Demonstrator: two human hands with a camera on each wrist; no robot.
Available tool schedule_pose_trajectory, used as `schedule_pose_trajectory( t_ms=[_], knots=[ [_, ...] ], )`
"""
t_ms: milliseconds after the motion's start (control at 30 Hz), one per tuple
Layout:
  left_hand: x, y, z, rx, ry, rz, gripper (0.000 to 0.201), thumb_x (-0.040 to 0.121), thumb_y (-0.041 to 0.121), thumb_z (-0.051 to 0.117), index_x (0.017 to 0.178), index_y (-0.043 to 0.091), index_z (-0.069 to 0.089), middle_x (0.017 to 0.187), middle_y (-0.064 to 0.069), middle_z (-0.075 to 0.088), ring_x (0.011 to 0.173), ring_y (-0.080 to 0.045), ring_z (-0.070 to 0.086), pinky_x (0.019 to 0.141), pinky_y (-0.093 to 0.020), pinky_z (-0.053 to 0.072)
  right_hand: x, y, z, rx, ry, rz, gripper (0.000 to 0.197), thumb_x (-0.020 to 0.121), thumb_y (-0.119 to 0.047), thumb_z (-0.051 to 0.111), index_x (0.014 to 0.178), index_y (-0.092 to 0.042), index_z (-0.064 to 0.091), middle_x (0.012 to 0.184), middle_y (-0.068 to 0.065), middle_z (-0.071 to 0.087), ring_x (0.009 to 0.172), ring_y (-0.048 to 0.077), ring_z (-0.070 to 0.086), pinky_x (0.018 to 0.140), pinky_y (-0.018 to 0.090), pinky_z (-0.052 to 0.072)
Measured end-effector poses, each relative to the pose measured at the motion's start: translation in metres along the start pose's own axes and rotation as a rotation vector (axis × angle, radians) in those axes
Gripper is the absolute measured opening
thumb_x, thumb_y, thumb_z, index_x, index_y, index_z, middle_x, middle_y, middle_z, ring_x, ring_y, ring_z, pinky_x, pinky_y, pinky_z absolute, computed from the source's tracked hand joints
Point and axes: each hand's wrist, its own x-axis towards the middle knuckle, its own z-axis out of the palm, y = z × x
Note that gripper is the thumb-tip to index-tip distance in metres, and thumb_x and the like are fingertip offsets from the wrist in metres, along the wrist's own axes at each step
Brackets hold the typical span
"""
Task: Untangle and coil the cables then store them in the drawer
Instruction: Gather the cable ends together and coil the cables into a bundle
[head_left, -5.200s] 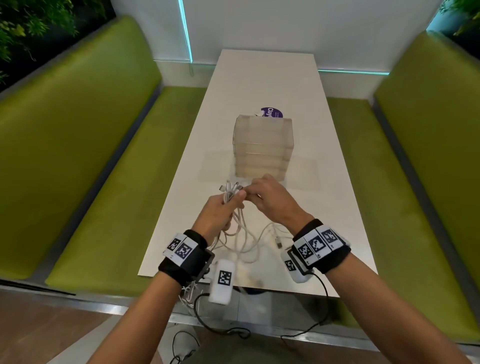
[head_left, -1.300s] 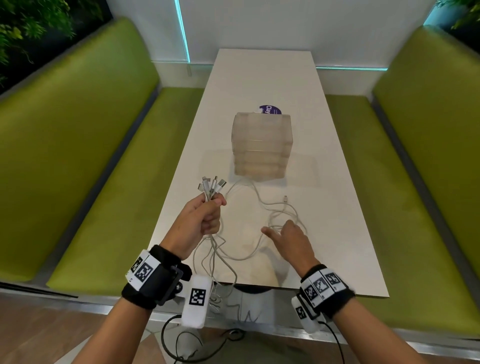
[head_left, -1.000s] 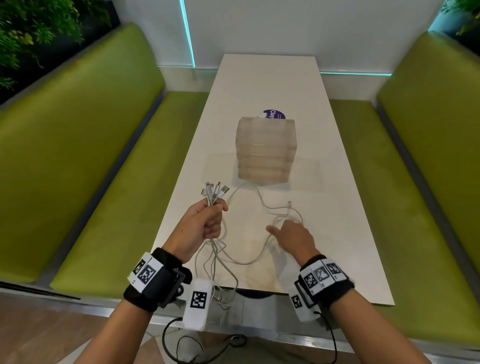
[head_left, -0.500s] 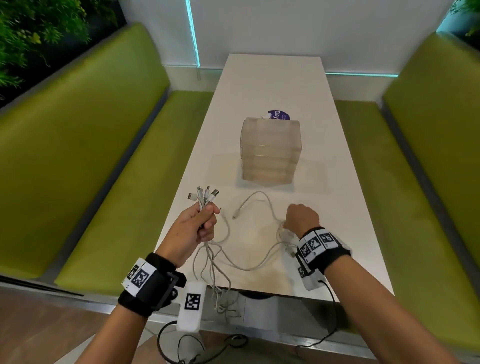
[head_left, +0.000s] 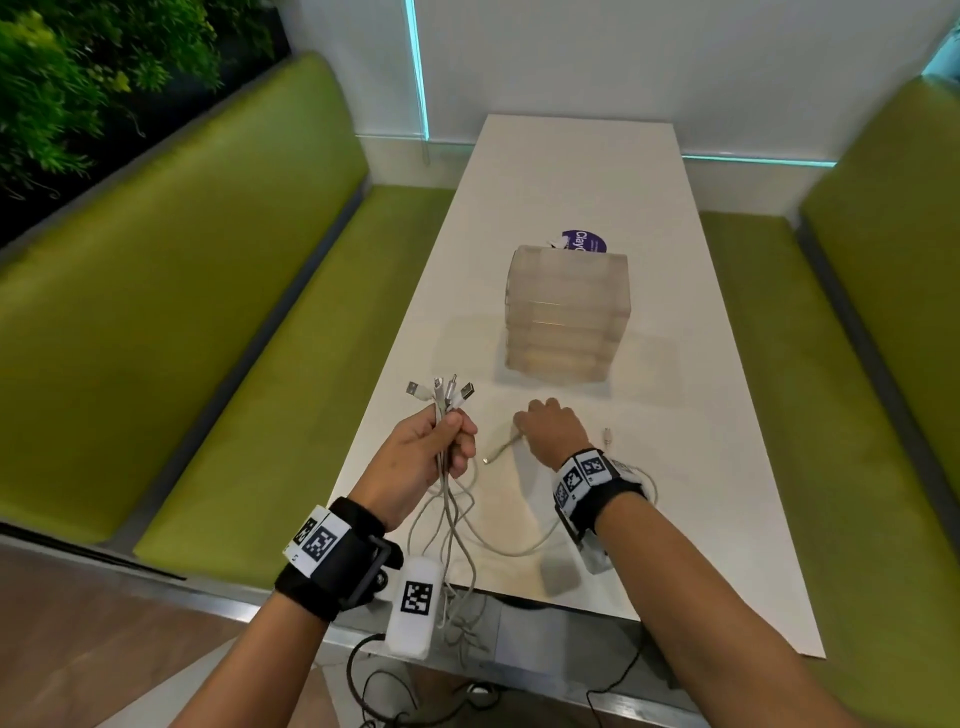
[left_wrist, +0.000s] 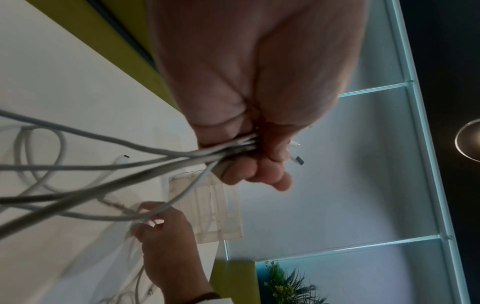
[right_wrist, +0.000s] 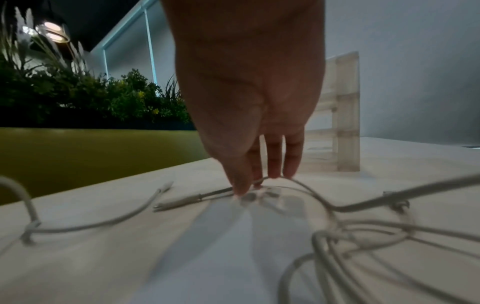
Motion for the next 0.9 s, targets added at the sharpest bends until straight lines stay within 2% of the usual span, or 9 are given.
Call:
schedule_pose_trajectory(
  t_ms=[133,200,300,400,500,700,767,833,900],
  knots=[
    [0.007,0.000,0.002,-0.019,0.048,0.011,0.027,0.101,0.012,0.036,0.089,0.003,0.059,0.070,-0.006,0.067,0.061,-0.015,0.062,0.060,-0.024,0.052,-0.006,0.006,-0.010,0.029,0.163,0.052,0.021,0.093,-0.008,0.047,0.106,-0.012,0.062,0.109,0.009,0.061,0.107,0.031,0.049,0.086,0.040,0.036],
    [0.011,-0.001,0.004,-0.047,0.093,-0.004,0.027,0.101,0.014,0.037,0.091,0.001,0.059,0.075,-0.010,0.071,0.067,-0.019,0.067,0.064,-0.027,0.056,-0.016,0.013,-0.029,0.308,0.378,0.115,0.014,0.092,-0.019,0.052,0.094,-0.016,0.066,0.096,0.005,0.066,0.096,0.028,0.053,0.081,0.039,0.036],
    [0.019,-0.002,0.008,-0.080,0.159,-0.020,0.027,0.101,0.016,0.039,0.096,-0.001,0.059,0.092,-0.018,0.072,0.084,-0.028,0.071,0.079,-0.035,0.059,-0.052,0.008,-0.064,0.973,0.623,0.161,0.009,0.086,-0.024,0.065,0.082,-0.016,0.065,0.078,-0.001,0.066,0.074,0.017,0.058,0.068,0.029,0.044],
    [0.024,-0.003,0.018,-0.111,0.135,-0.017,0.027,0.102,0.017,0.038,0.103,-0.001,0.059,0.107,-0.021,0.069,0.099,-0.031,0.068,0.089,-0.038,0.055,-0.092,-0.020,-0.086,1.289,0.545,0.065,0.007,0.082,-0.020,0.072,0.080,-0.017,0.067,0.071,-0.007,0.064,0.062,0.007,0.055,0.060,0.020,0.045],
    [0.023,-0.002,0.029,-0.146,0.078,0.008,0.029,0.101,0.018,0.038,0.111,0.001,0.058,0.115,-0.018,0.068,0.106,-0.029,0.066,0.094,-0.037,0.052,-0.107,-0.041,-0.079,1.338,0.499,0.038,0.008,0.080,-0.017,0.073,0.077,-0.022,0.068,0.073,-0.010,0.066,0.062,0.003,0.054,0.062,0.020,0.044],
    [0.023,0.002,0.038,-0.201,0.004,0.047,0.026,0.101,0.016,0.038,0.114,0.000,0.054,0.119,-0.015,0.066,0.112,-0.024,0.064,0.096,-0.033,0.051,-0.108,-0.048,-0.071,1.324,0.628,0.039,0.004,0.081,-0.015,0.072,0.081,-0.018,0.070,0.079,-0.004,0.067,0.067,0.004,0.054,0.064,0.013,0.039],
    [0.021,0.004,0.040,-0.205,0.003,0.064,0.018,0.100,0.014,0.040,0.106,0.004,0.053,0.118,-0.015,0.066,0.111,-0.024,0.064,0.093,-0.032,0.053,-0.108,-0.049,-0.073,1.329,0.618,0.034,0.003,0.082,-0.015,0.071,0.082,-0.017,0.069,0.078,-0.004,0.067,0.067,0.004,0.054,0.063,0.012,0.039],
    [0.018,0.007,0.039,-0.218,0.023,0.078,0.013,0.099,0.015,0.040,0.097,0.007,0.051,0.111,-0.013,0.071,0.106,-0.023,0.067,0.085,-0.031,0.055,-0.108,-0.045,-0.075,1.316,0.507,0.022,0.007,0.086,-0.023,0.067,0.087,-0.016,0.067,0.073,-0.001,0.067,0.064,0.003,0.053,0.061,0.013,0.039],
    [0.016,0.008,0.036,-0.212,0.038,0.106,0.016,0.100,0.015,0.039,0.093,0.008,0.051,0.096,-0.009,0.075,0.102,-0.022,0.068,0.084,-0.029,0.053,-0.104,-0.036,-0.072,1.147,0.405,-0.006,0.018,0.091,-0.036,0.059,0.088,-0.019,0.064,0.071,-0.002,0.066,0.068,0.007,0.054,0.065,0.022,0.041]
  ],
)
